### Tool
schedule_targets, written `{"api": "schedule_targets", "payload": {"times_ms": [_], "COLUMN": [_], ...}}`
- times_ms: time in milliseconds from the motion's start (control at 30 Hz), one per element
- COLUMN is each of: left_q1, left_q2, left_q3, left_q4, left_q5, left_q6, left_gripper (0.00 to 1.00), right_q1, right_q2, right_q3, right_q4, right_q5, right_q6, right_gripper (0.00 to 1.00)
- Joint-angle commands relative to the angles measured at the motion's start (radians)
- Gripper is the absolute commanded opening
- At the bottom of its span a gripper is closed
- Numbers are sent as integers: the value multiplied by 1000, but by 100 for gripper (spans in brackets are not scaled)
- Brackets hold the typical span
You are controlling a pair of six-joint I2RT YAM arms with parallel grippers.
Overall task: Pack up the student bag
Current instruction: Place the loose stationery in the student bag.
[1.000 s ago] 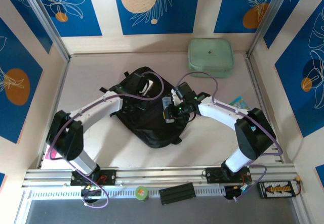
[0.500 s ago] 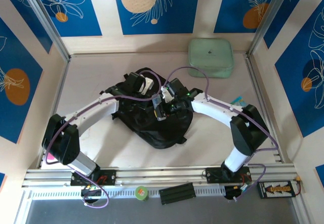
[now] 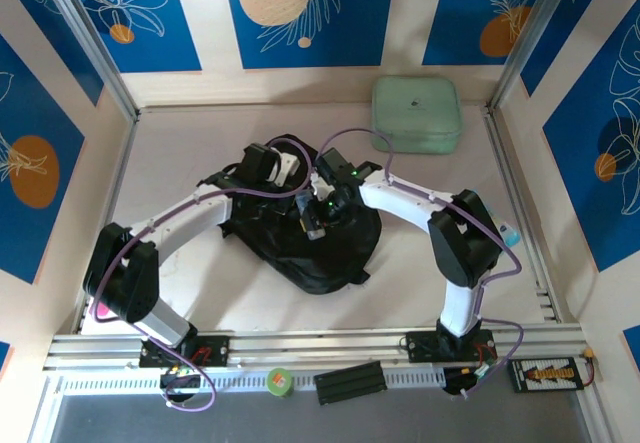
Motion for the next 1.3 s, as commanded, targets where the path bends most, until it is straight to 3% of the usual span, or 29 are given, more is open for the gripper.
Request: {"api": "schedule_targets", "payload": {"times_ms": [0, 267, 467, 767, 900, 1067, 1267], "left_q1": [15, 52, 55, 61, 75, 97, 99], "left_q2": [-4, 6, -4, 9, 36, 68, 113], "left_q3": [-4, 5, -13, -55, -31, -13, 2], "left_q4": [71, 78, 71, 74, 48, 23, 7], "left_q5": [45, 53, 66, 114, 83, 86, 82], "left_q6": [-27, -59, -50, -60, -88, -104, -104], "left_gripper": [0, 0, 0, 0, 0, 0, 0], "right_q1": [16, 52, 1, -45, -49, -68, -80], "right_q2": [25, -59, -3, 116, 112, -42, -139], "right_q3": [30, -82, 19, 235, 234, 18, -140], "right_q4": [-2, 27, 2, 25, 70, 226, 316], "right_q5": [-63, -43, 16, -30, -38, -84, -126], "right_q6": [-28, -27, 55, 99, 157, 217, 277], "right_gripper": [24, 23, 23, 25, 35, 54, 62]}}
